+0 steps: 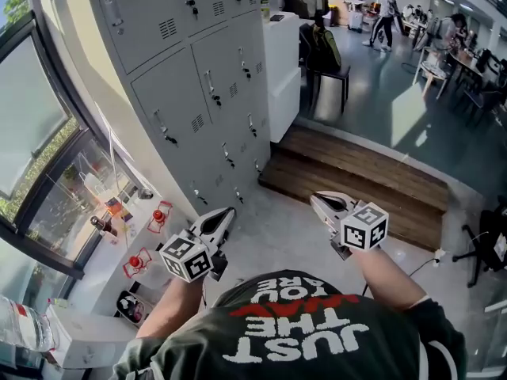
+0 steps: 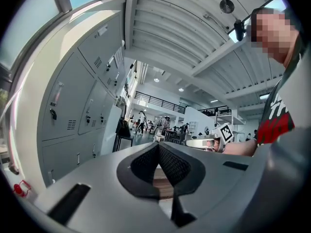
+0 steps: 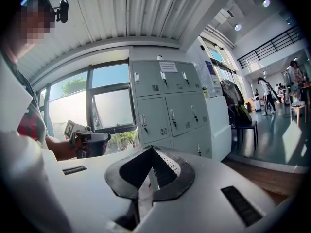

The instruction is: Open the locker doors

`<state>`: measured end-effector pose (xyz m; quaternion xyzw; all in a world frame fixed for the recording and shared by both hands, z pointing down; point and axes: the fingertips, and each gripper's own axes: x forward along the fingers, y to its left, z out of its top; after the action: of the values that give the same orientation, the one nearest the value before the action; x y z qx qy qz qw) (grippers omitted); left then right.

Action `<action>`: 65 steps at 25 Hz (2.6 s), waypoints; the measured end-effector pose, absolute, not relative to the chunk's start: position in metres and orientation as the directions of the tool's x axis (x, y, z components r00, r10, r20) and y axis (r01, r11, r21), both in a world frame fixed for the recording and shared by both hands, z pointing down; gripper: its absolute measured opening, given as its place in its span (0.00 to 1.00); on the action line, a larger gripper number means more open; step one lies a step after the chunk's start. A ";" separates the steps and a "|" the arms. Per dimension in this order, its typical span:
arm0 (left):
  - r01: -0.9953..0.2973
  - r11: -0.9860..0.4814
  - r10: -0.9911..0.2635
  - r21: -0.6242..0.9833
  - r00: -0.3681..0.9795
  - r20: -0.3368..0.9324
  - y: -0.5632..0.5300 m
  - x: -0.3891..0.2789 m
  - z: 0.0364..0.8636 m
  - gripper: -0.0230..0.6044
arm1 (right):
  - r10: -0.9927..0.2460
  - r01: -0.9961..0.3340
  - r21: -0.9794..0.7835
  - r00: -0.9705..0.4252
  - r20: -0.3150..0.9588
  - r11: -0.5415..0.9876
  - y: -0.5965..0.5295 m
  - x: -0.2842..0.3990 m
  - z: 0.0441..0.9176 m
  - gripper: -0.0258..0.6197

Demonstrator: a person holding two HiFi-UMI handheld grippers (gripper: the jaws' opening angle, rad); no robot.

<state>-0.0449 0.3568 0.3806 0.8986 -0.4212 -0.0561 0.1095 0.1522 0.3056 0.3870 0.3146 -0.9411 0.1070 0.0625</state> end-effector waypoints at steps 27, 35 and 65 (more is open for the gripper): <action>-0.511 -0.826 -0.515 0.237 0.856 0.051 0.001 -0.175 0.431 0.04 | -0.710 -0.755 -0.160 -0.654 0.261 0.636 -0.061 -0.019 0.413 0.09; -0.627 -0.743 -0.623 0.234 0.776 0.103 -0.041 -0.172 0.456 0.04 | -0.601 -0.663 -0.180 -0.740 0.303 0.726 -0.135 -0.024 0.452 0.09; -0.841 -0.438 -0.779 0.319 0.532 0.332 -0.213 -0.137 0.606 0.04 | -0.352 -0.530 -0.249 -0.780 0.517 0.811 -0.422 -0.085 0.725 0.15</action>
<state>-0.1373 -0.2129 0.6063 0.8451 -0.4791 0.0679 0.2272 -0.0853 -0.4222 0.7248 0.2389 -0.9234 0.1940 0.2296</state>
